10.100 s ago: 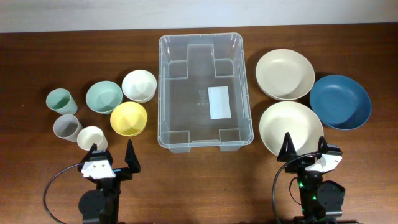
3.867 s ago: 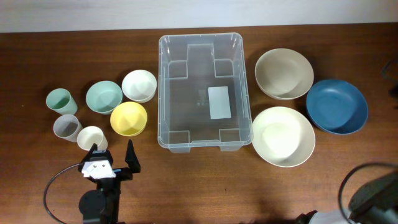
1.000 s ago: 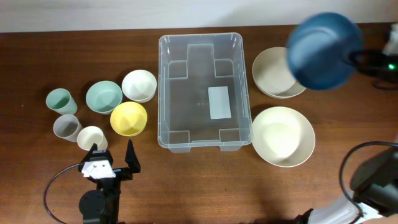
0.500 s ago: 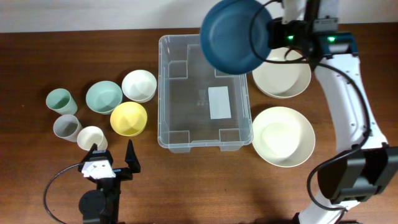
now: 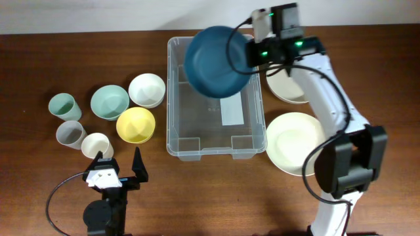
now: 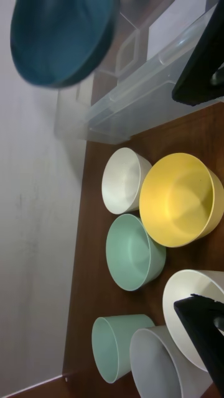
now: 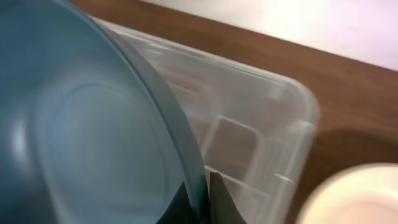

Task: Pack container
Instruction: 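Lift the blue bowl and lower it into the clear bin, then move the right gripper to the rim of the back cream bowl, then grasp the cream bowl and place it onto the blue bowl in the bin, then grasp the rim of the front cream plate with the right gripper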

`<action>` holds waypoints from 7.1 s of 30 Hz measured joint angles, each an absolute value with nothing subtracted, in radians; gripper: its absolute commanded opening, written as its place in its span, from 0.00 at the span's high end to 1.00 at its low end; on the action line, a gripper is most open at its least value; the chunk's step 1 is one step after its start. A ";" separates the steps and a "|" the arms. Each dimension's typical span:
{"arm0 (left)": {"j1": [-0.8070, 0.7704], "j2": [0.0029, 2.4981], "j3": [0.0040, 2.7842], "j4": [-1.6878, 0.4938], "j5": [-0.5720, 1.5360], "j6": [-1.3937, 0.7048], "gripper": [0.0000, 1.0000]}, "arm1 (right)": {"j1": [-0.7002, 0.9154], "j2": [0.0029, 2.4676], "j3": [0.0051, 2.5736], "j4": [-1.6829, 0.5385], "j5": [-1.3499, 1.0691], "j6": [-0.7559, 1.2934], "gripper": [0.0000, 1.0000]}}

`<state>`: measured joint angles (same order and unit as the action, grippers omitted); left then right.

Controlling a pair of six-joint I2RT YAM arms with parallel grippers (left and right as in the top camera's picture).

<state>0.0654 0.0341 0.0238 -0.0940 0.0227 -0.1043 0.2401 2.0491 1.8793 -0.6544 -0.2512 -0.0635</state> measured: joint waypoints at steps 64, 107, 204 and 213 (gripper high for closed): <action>0.065 0.034 0.024 -0.094 0.023 -0.104 0.00 | -0.359 2.247 2.059 -1.069 -0.171 0.123 0.19; 0.065 0.034 0.024 -0.094 0.023 -0.104 0.00 | -0.335 2.290 1.742 -0.708 -0.380 0.106 0.96; 0.065 0.034 0.024 -0.094 0.023 -0.104 0.00 | -0.284 2.225 2.008 -1.593 -0.215 -0.286 0.12; 0.065 0.035 0.024 -0.094 0.023 -0.104 0.00 | -0.253 2.226 1.702 -1.329 -0.265 -0.385 0.08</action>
